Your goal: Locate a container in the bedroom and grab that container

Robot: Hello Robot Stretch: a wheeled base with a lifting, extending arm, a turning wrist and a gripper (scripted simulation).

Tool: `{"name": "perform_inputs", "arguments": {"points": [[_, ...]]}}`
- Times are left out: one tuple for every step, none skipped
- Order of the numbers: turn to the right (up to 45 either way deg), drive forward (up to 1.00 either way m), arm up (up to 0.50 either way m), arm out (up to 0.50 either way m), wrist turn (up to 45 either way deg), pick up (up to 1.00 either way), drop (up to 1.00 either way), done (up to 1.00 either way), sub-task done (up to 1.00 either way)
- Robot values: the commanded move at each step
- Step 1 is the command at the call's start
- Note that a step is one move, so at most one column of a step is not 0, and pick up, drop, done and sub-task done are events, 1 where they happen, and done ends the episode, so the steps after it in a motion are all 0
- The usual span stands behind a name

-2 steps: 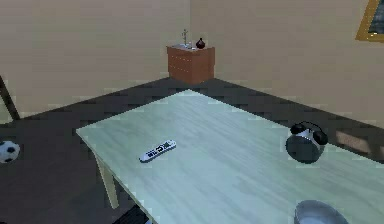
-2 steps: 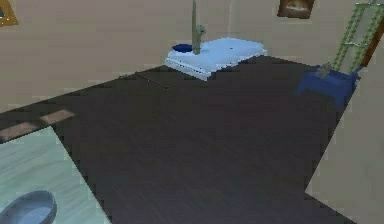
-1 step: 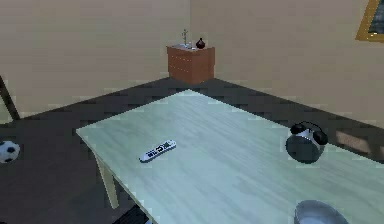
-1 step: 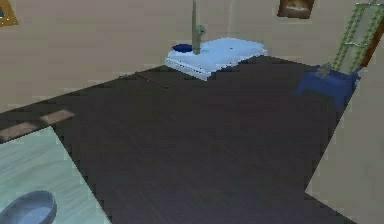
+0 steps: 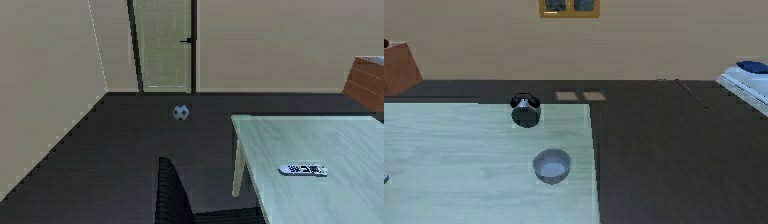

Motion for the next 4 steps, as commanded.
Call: {"name": "perform_inputs", "arguments": {"points": [[0.0,0.00,0.50,0.00,0.0,0.00,0.00,0.00,0.00],[0.0,0.00,0.36,0.00,0.0,0.00,0.00,0.00,0.00],[0.0,0.00,0.00,0.22,0.0,0.00,0.00,0.00,0.00],[0.0,0.00,0.00,0.00,45.0,0.00,0.00,0.00,0.00]]}}
